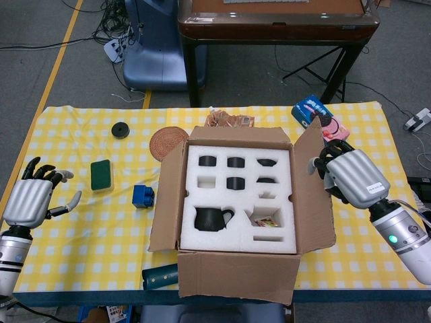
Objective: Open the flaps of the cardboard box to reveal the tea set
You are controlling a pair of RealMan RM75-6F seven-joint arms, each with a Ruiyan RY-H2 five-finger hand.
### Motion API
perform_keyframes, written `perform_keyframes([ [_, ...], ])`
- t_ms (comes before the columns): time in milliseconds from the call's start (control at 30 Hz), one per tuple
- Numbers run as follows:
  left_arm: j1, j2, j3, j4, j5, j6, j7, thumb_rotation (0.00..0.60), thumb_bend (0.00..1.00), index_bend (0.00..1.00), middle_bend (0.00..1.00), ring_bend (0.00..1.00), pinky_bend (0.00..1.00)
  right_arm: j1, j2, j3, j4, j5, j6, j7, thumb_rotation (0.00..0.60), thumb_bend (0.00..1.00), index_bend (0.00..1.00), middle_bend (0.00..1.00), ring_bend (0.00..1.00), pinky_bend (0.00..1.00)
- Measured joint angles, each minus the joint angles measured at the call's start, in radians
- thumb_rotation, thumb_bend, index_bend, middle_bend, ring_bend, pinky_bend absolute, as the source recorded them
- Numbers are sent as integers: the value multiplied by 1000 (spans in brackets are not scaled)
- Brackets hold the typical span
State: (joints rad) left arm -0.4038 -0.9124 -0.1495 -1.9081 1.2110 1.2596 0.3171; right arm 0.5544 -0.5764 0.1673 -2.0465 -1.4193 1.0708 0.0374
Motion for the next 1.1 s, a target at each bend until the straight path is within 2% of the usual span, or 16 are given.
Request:
perform_keyframes([
  [433,4,-2,1,-13,6,5,7,119,335,401,387,208,0,-111,24,-45,56,105,0,11,600,1000,461,581,323,196],
  [567,8,-8,2,-6,11,10,-1,118,334,401,387,207,0,-137,1,-49,78,100,29,32,600,999,461,529,323,220],
  [600,9,-10,3,-2,13,13,-4,118,334,399,387,208,0,-144,-5,-50,82,94,40,36,600,971,461,512,323,220],
  [633,11,-13,3,3,16,16,-8,118,335,398,387,208,0,-151,-12,-51,86,88,52,38,600,891,461,489,323,223],
  [667,14,-18,4,11,19,22,-10,119,334,395,386,208,0,-162,-22,-54,93,79,70,37,600,744,461,462,323,228],
  [700,17,-23,5,18,21,27,-11,125,334,391,382,208,0,-171,-31,-56,98,71,84,34,600,650,457,449,323,232],
  [733,21,-27,6,25,23,34,-10,144,334,386,376,208,0,-180,-41,-59,105,64,99,29,600,529,440,426,323,238],
  [800,32,-39,10,37,26,52,-9,194,334,379,368,208,0,-203,-69,-66,120,50,136,7,600,456,403,394,316,242],
  [867,46,-51,14,47,29,71,-13,235,334,377,362,208,0,-229,-100,-75,136,38,174,-12,600,449,347,351,293,242],
  [967,67,-65,21,59,38,101,-18,344,334,366,344,207,0,-265,-141,-86,159,19,226,-29,600,449,251,307,263,242],
  [1100,99,-88,34,75,58,147,-18,419,334,343,319,187,0,-311,-201,-101,200,-7,293,-37,600,450,186,273,243,242],
])
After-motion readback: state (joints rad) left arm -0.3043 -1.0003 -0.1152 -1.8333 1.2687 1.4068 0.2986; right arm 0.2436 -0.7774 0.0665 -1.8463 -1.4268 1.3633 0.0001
